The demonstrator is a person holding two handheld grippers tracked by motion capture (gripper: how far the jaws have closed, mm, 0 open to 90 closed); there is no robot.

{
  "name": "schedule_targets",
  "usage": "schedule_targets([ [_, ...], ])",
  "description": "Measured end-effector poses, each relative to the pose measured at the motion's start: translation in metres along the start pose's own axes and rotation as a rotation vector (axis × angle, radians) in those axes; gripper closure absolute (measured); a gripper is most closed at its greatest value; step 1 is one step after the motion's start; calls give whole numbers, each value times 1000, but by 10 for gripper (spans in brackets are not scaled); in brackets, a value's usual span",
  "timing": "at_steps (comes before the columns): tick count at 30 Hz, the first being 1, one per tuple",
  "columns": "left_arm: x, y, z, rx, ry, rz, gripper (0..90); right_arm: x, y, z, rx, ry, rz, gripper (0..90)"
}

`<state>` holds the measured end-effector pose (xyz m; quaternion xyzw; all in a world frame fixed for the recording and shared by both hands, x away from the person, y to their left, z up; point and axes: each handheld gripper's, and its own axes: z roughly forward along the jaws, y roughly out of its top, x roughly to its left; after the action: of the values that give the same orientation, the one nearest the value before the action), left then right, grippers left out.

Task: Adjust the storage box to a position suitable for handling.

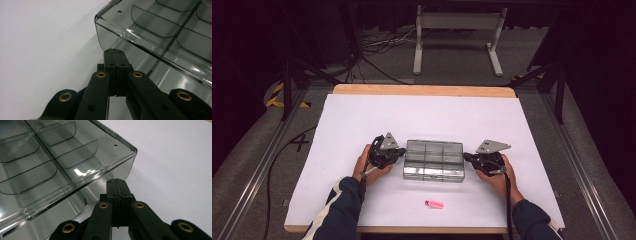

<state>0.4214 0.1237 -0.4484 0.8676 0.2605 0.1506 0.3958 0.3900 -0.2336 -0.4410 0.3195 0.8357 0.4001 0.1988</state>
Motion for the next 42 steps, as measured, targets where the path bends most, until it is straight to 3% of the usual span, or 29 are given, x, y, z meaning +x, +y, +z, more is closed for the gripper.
schedule_targets([
  [3,-2,0,0,-5,-12,-3,900,-1,-1,-2,4,12,3,900],
  [6,-7,2,-1,0,-19,25,900,-1,-3,-6,14,16,1,900],
  [21,-25,-2,-9,9,-66,83,900,2,-10,-18,24,26,-16,900],
  [32,-32,-2,-9,8,-64,91,900,7,-16,-28,25,22,-28,900],
  [35,-32,-2,-11,13,-75,113,900,8,-17,-29,24,23,-38,900],
  [42,-33,-10,-26,-29,-50,116,900,9,-16,-38,26,33,-72,900],
])
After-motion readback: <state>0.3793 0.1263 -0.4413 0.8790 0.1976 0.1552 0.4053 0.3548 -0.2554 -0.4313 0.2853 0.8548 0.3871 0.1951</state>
